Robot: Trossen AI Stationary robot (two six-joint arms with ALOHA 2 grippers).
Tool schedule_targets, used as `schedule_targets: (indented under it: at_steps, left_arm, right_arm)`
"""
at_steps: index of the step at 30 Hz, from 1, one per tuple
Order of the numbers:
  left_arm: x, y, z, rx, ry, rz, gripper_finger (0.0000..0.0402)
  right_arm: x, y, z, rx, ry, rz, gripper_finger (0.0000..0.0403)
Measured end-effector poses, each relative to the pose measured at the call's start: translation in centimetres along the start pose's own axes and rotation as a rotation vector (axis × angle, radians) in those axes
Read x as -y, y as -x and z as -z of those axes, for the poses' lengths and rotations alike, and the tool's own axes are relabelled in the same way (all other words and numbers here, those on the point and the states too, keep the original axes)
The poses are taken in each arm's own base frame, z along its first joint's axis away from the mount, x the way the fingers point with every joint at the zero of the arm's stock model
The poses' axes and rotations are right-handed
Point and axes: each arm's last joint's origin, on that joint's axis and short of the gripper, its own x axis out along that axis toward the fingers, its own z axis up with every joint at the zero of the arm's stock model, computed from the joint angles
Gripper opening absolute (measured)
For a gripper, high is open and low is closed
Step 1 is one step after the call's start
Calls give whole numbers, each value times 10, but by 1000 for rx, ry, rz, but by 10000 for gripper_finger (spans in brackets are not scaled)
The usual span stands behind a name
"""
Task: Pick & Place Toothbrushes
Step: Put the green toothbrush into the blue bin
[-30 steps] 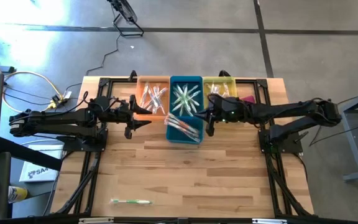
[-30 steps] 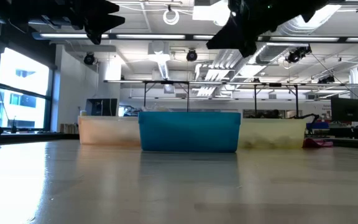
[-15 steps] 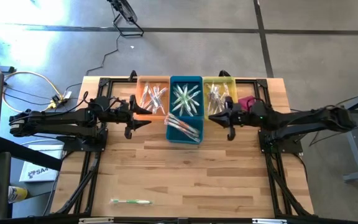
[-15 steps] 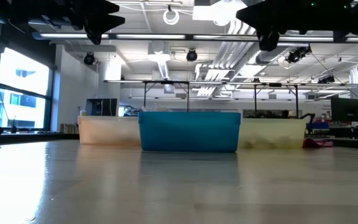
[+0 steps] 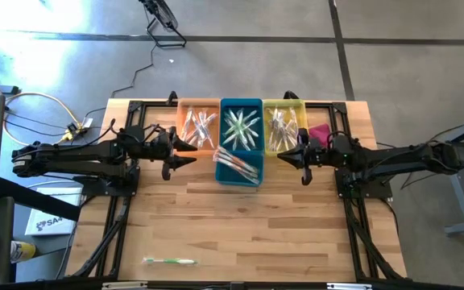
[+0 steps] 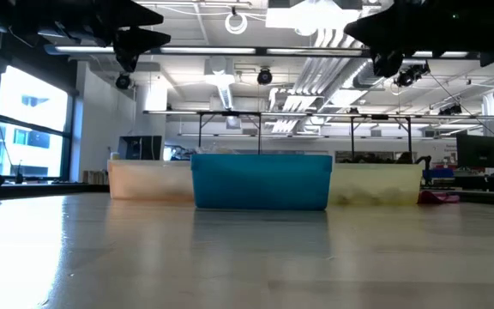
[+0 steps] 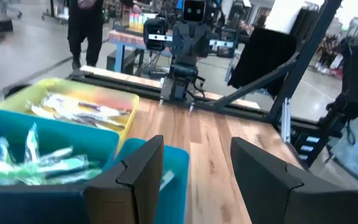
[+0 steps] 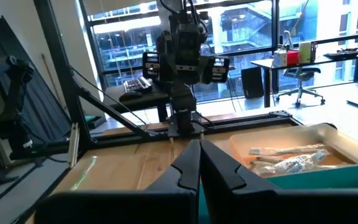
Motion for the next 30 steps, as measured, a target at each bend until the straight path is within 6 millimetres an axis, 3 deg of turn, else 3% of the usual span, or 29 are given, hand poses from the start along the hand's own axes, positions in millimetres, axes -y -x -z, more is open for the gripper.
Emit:
schedule_targets:
  at_steps: [9,13,20,30]
  left_arm:
    - [0,0,-1,10,255,-5,184]
    - [3,0,-1,-2,268,34,184]
    - [38,-9,5,-12,181,190,184]
    - [101,-26,10,-188,124,102,184]
  right_arm:
    - [1,1,3,-12,28,35,3]
    - [4,1,3,-1,27,108,3]
    - [4,1,2,9,27,125,3]
    - [4,1,2,16,16,127,3]
